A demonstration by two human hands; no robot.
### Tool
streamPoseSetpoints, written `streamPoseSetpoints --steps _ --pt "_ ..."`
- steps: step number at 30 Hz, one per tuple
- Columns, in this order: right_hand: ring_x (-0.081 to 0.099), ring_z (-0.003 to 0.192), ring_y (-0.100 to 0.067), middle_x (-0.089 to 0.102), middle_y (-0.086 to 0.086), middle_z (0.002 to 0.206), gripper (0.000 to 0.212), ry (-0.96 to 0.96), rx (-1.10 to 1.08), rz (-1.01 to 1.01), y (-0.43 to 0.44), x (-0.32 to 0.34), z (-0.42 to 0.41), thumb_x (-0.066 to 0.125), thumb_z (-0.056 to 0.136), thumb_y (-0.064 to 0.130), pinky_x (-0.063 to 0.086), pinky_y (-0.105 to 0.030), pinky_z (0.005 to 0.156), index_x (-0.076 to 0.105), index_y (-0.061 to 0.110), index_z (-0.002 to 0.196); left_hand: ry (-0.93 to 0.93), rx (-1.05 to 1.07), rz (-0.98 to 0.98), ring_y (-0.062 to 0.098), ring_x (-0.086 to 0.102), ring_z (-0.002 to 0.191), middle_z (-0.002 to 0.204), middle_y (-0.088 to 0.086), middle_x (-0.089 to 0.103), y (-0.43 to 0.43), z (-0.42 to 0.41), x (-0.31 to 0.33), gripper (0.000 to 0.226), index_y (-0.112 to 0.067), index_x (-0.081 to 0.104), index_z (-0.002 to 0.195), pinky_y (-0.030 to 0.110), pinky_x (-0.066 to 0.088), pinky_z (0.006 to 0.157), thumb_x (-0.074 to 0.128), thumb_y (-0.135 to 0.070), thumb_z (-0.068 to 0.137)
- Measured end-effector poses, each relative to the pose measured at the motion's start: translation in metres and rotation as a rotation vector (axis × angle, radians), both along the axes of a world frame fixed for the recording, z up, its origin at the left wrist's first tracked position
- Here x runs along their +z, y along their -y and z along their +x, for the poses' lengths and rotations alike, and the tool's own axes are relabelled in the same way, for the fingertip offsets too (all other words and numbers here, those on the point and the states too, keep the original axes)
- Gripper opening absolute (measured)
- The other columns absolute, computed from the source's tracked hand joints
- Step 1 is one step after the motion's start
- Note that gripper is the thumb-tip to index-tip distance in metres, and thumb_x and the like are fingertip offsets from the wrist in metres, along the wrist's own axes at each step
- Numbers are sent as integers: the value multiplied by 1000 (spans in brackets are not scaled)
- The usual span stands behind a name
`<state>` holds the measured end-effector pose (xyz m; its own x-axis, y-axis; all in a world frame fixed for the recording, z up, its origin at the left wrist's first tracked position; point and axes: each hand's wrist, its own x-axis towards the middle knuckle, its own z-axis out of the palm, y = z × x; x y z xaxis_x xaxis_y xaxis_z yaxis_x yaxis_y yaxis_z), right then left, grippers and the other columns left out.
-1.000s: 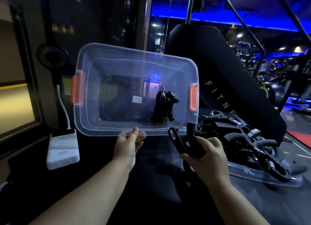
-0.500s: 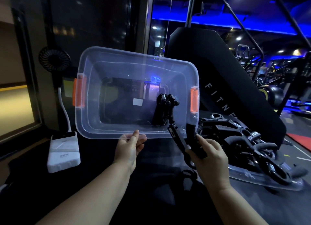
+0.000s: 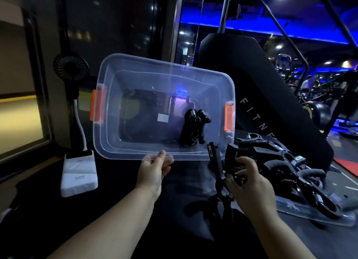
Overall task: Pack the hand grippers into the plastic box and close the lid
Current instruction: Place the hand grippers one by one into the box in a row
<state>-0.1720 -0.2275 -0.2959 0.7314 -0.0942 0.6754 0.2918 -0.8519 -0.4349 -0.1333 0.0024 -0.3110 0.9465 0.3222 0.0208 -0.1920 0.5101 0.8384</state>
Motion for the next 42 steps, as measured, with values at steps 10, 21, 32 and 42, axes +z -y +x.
streamPoseSetpoints --steps 10,21,32,42 --pt "51 76 -12 60 12 106 33 -246 116 -436 3 21 3 53 86 29 35 -27 56 41 43 113 14 -7 -15 10 69 69 71 1 72 -2 4 -4 12 -14 49 88 25 49 66 56 -23 93" --pt "56 58 0 63 10 83 50 -243 308 -60 -17 44 11 67 79 15 38 -11 49 49 54 104 3 -14 -16 11 69 71 75 4 72 -2 6 -5 14 -12 50 92 23 49 64 57 -24 92" --pt "53 91 -17 56 -3 114 53 -179 274 -67 -73 60 95 72 76 18 34 -24 76 48 31 122 -10 -33 -38 13 70 75 75 2 73 -3 10 -10 17 -13 50 92 26 49 67 58 -27 91" --pt "55 103 -33 47 -13 124 57 -390 237 -350 -115 55 149 70 80 22 43 -34 80 40 21 128 -15 -39 -30 14 69 77 76 2 74 -3 11 -11 17 -13 50 89 29 47 73 58 -28 91"
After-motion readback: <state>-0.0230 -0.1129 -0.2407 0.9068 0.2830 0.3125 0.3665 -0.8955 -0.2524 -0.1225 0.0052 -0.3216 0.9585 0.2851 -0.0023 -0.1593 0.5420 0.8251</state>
